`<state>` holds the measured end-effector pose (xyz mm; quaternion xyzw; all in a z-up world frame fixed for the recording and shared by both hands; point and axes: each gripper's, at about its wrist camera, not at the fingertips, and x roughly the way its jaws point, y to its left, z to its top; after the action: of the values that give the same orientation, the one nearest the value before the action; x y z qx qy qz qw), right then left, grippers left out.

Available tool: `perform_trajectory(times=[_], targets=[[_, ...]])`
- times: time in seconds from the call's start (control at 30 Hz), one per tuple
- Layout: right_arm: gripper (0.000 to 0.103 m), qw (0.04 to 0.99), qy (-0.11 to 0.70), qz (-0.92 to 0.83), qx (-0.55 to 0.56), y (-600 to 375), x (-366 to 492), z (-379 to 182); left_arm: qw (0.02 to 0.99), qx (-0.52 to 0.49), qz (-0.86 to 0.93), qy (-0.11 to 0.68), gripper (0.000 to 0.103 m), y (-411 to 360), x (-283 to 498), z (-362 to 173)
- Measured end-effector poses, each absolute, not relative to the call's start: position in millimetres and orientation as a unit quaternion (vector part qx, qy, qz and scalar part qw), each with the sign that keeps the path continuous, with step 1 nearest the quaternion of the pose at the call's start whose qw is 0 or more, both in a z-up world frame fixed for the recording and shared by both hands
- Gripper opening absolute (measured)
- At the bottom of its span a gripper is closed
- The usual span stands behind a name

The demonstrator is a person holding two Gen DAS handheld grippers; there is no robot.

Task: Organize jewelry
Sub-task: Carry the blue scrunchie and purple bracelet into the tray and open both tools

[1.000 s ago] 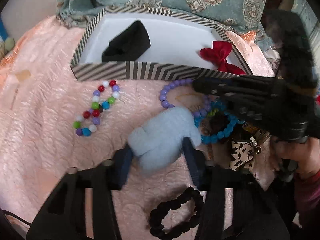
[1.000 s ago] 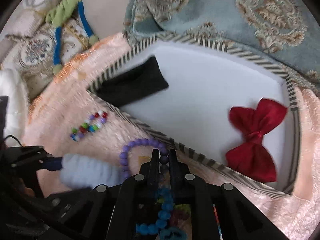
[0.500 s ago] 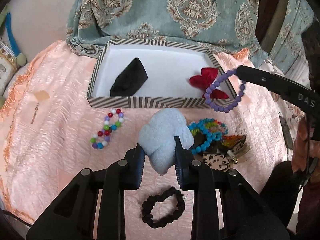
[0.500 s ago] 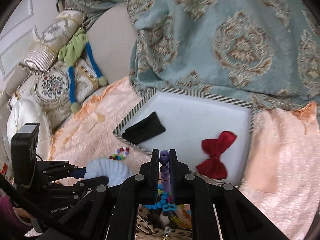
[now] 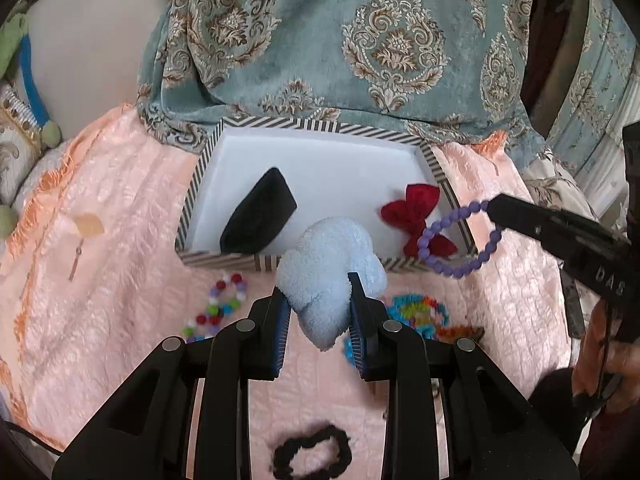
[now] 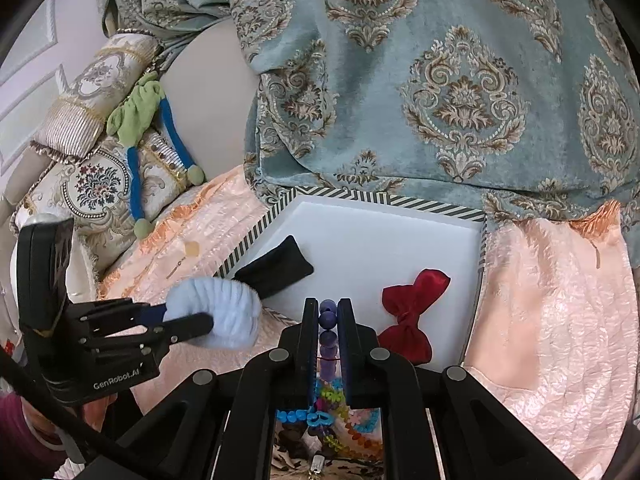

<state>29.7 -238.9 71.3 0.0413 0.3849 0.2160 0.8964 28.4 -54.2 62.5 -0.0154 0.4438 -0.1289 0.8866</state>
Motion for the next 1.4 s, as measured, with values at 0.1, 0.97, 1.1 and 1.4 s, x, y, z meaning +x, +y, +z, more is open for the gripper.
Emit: perform_trajectory(times=[0.1, 0.97, 1.1, 1.4], targets=[[0.008, 0.896, 0.385, 0.216, 0.046, -237.5, 35.8, 68.9, 0.887, -0.015, -0.124, 0.445, 0.025, -57.0, 38.7, 60.8], [0.008, 0.877, 0.416, 0.232, 0.065, -221.6, 90.2, 36.4, 0.870, -0.051, -0.095, 0.481, 0.025, -76.9, 112.1, 30.3], [0.008, 0.872, 0.430, 0.222, 0.069, -224.7, 103.5, 18.0, 0.866, -0.053, -0.085, 0.490, 0.025, -78.1, 124.1, 19.1], [0.008, 0.853, 0.482, 0.185, 0.075, -244.4, 125.5, -27.7, 0.858, -0.038, -0.065, 0.508, 0.026, -78.4, 136.2, -6.2]])
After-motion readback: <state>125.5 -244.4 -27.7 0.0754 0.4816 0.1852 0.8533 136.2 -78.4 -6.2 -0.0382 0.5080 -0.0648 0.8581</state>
